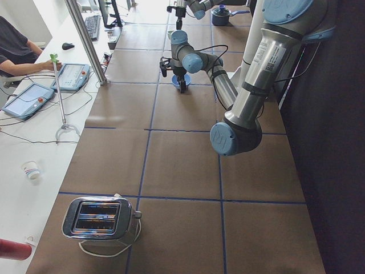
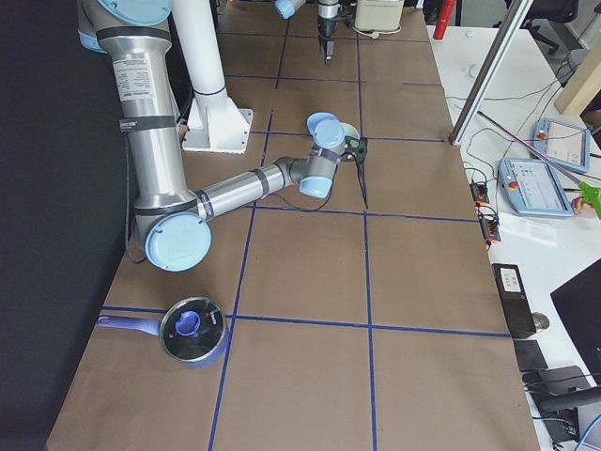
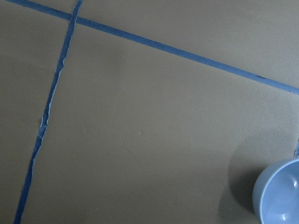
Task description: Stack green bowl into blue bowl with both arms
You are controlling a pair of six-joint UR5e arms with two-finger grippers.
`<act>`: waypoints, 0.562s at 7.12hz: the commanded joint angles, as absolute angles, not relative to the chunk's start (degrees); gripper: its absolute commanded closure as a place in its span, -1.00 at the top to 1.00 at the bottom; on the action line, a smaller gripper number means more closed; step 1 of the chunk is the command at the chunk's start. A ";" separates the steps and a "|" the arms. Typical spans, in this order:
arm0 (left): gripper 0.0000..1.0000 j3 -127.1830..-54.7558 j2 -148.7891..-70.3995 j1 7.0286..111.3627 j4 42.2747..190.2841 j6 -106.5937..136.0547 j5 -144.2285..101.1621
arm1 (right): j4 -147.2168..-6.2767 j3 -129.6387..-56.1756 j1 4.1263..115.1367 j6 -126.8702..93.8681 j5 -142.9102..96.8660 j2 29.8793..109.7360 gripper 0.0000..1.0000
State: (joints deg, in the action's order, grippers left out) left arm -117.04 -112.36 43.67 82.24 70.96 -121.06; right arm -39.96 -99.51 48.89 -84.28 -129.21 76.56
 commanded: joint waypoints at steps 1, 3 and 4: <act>1.00 -117.86 -107.69 45.17 82.44 61.12 -120.94 | -50.76 -99.67 41.09 -85.69 -121.51 65.35 -0.98; 1.00 -118.39 -104.17 47.98 82.88 55.41 -121.29 | -61.13 -99.14 32.65 -85.69 -110.61 57.86 -0.98; 1.00 -118.13 -103.98 48.16 82.88 55.20 -121.12 | -63.43 -99.05 30.17 -85.69 -107.96 56.79 -0.98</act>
